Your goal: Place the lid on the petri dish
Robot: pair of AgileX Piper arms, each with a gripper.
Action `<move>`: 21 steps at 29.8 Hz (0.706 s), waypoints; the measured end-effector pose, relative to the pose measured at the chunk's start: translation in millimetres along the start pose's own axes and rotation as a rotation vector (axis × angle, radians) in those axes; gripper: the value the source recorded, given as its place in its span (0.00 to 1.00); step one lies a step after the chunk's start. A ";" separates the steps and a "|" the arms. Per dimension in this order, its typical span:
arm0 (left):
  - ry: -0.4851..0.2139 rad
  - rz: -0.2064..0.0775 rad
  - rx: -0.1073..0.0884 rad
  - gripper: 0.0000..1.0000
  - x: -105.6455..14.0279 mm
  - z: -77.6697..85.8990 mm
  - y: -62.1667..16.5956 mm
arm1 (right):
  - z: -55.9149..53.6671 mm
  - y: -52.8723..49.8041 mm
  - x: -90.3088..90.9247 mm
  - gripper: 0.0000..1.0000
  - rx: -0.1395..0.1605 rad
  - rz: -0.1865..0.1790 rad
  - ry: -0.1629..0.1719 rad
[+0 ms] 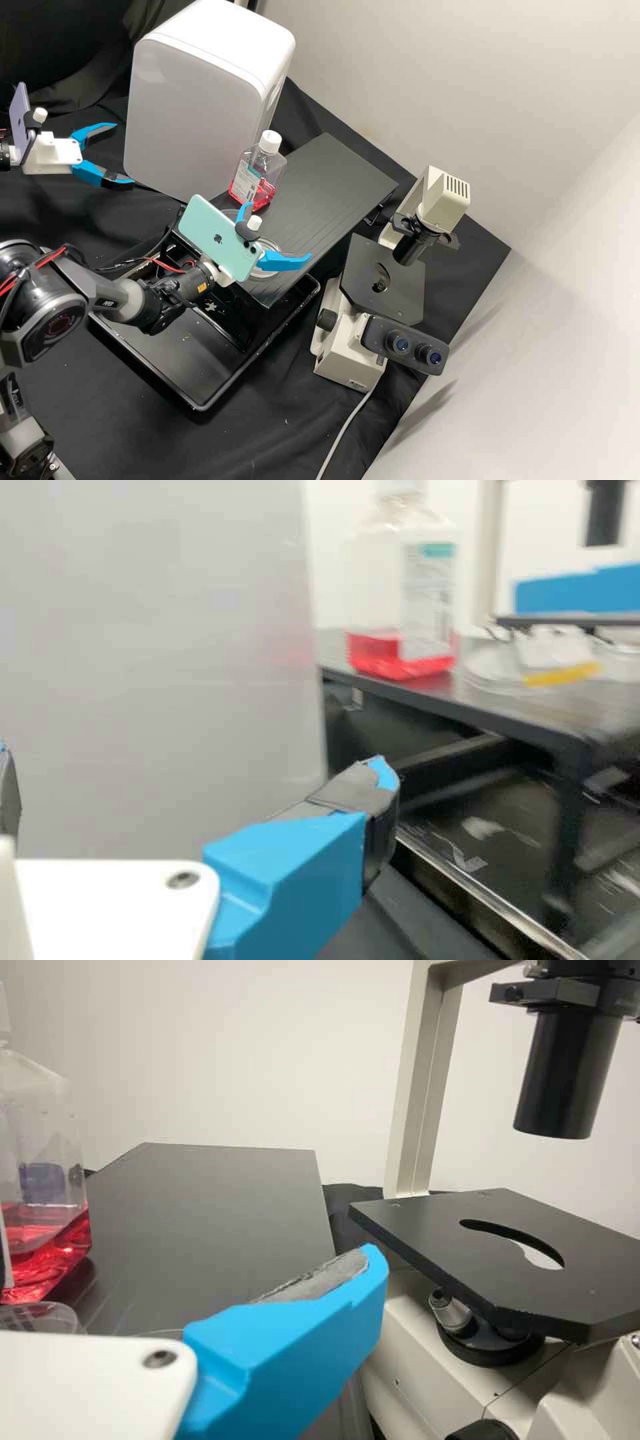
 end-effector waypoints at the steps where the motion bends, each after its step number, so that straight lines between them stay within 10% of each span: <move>1: -0.015 -0.010 0.005 1.00 -1.3 2.1 -1.9 | 0.0 0.0 0.0 1.00 0.000 0.000 0.000; 21: -0.200 -0.121 0.046 1.00 -14.0 33.1 -23.9 | 0.0 0.0 0.0 1.00 0.000 0.000 0.000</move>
